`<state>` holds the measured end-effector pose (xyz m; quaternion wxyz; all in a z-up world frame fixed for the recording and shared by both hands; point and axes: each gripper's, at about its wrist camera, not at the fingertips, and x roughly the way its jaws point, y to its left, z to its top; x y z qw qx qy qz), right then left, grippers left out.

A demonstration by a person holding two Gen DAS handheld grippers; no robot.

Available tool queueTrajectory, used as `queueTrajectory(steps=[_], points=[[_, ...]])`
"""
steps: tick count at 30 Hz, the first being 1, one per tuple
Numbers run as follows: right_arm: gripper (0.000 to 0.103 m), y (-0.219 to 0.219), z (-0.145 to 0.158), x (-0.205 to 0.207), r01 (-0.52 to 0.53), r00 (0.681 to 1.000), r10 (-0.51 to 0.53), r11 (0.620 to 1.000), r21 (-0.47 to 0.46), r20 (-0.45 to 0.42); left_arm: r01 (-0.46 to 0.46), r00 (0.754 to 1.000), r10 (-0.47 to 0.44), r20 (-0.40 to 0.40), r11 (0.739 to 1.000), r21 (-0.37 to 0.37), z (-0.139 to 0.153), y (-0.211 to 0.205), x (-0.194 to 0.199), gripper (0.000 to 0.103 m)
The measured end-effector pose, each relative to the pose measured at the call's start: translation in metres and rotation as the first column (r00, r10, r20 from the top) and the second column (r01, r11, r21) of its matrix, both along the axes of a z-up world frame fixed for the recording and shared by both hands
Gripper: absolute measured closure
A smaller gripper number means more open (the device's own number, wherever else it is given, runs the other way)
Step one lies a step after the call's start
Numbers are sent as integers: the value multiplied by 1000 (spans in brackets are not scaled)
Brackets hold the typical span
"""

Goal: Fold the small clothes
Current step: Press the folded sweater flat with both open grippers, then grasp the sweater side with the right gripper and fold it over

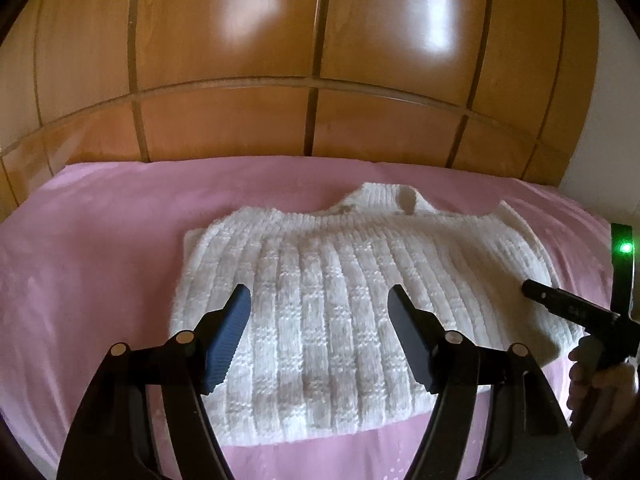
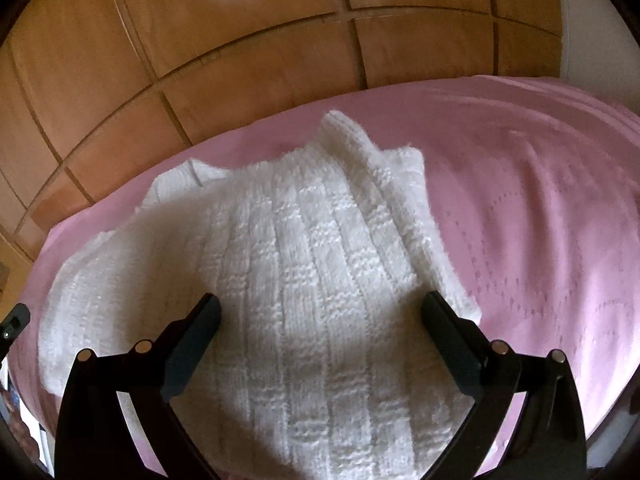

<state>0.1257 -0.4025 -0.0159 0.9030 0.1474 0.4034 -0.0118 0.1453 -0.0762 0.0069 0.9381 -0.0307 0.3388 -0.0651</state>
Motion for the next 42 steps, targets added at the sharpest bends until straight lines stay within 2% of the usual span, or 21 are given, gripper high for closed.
queueTrajectory(steps=[11, 13, 18, 22, 26, 29, 32, 36, 38, 40, 41, 42], points=[[2, 0, -1, 2, -6, 1000, 6, 1000, 5, 7, -15, 1000, 15, -10, 1000, 25, -5, 7, -5, 28], [2, 0, -2, 1, -6, 1000, 6, 1000, 8, 10, -21, 999, 22, -28, 999, 31, -11, 12, -2, 28], [2, -1, -4, -2, -7, 1000, 7, 1000, 17, 23, -102, 978, 106, -181, 994, 34, -55, 39, 15, 28], [2, 0, -4, -3, -7, 1000, 6, 1000, 9, 26, -100, 980, 102, -172, 995, 22, -59, 45, 9, 28], [2, -7, 3, -5, -9, 1000, 7, 998, 64, 30, -109, 984, 93, -150, 989, -102, -47, 60, -1, 28], [3, -25, 15, -14, -16, 998, 5, 985, 171, 62, -96, 990, 80, -116, 985, -140, -35, 64, -8, 28], [3, -45, 23, -24, 16, 994, -36, 980, 198, 99, -50, 995, 33, -92, 980, -194, -27, 58, -14, 28], [3, -67, 8, -26, 39, 997, -56, 965, 258, 60, 17, 995, -37, -88, 977, -211, -26, 37, -15, 28], [6, -74, -9, -27, 41, 999, -49, 955, 294, 19, 43, 993, -64, -98, 979, -201, -30, 28, -11, 28], [25, -78, -20, -26, 34, 999, -34, 942, 335, -6, 57, 989, -82, -125, 981, -185, -37, 18, -5, 28], [27, -78, -23, -28, 26, 1000, -23, 938, 345, -11, 60, 986, -86, -141, 982, -178, -41, 16, -2, 28], [36, -76, -23, -29, 10, 1000, -8, 943, 332, -7, 57, 983, -84, -164, 984, -167, -46, 13, 2, 28]])
